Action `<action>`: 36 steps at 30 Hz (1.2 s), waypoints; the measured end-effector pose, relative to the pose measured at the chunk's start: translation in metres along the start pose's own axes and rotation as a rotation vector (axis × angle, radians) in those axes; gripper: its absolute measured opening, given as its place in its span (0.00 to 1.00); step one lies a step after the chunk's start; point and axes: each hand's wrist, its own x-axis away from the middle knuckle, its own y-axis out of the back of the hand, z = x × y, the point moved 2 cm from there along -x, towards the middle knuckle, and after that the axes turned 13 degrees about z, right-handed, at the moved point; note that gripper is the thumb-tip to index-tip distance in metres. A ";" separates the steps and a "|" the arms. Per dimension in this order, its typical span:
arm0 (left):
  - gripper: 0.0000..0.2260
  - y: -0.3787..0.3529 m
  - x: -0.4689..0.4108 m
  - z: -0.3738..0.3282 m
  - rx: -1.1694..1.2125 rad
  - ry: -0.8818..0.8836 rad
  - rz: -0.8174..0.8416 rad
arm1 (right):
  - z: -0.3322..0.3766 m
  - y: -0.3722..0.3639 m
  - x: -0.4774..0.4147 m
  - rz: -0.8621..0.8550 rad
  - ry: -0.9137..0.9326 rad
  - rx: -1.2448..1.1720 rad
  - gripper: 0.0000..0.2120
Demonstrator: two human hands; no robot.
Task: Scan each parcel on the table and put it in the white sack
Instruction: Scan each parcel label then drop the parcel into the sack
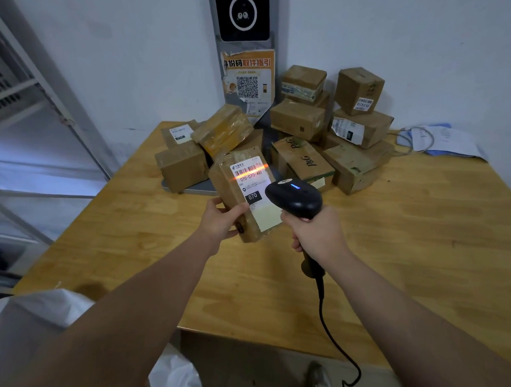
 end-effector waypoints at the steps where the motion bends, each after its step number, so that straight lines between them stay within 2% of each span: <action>1: 0.32 0.002 0.001 0.001 -0.006 0.000 -0.002 | 0.000 -0.001 -0.001 0.010 -0.002 -0.006 0.11; 8: 0.34 0.021 0.020 0.009 -0.045 -0.014 -0.060 | -0.001 -0.016 -0.005 0.191 0.013 -0.069 0.11; 12: 0.32 0.041 0.051 0.027 -0.026 -0.026 -0.155 | -0.008 -0.038 -0.007 0.351 0.009 -0.091 0.13; 16: 0.32 0.066 0.092 0.056 0.009 -0.002 -0.301 | -0.022 -0.070 -0.003 0.525 0.017 -0.138 0.04; 18: 0.33 0.079 0.115 0.074 0.032 0.009 -0.386 | -0.031 -0.089 0.002 0.614 0.009 -0.131 0.03; 21: 0.31 0.098 0.155 0.100 0.023 0.008 -0.510 | -0.044 -0.120 0.015 0.706 0.007 -0.095 0.04; 26: 0.29 0.132 0.218 0.145 -0.051 0.001 -0.638 | -0.074 -0.174 0.043 0.735 0.018 -0.051 0.12; 30: 0.28 0.159 0.260 0.181 -0.068 0.011 -0.717 | -0.101 -0.218 0.070 0.801 0.038 0.156 0.09; 33: 0.26 0.184 0.284 0.211 -0.068 0.019 -0.762 | -0.119 -0.260 0.084 0.763 0.133 0.371 0.18; 36: 0.28 0.210 0.297 0.247 -0.071 0.077 -0.743 | -0.135 -0.302 0.092 0.678 0.150 0.540 0.36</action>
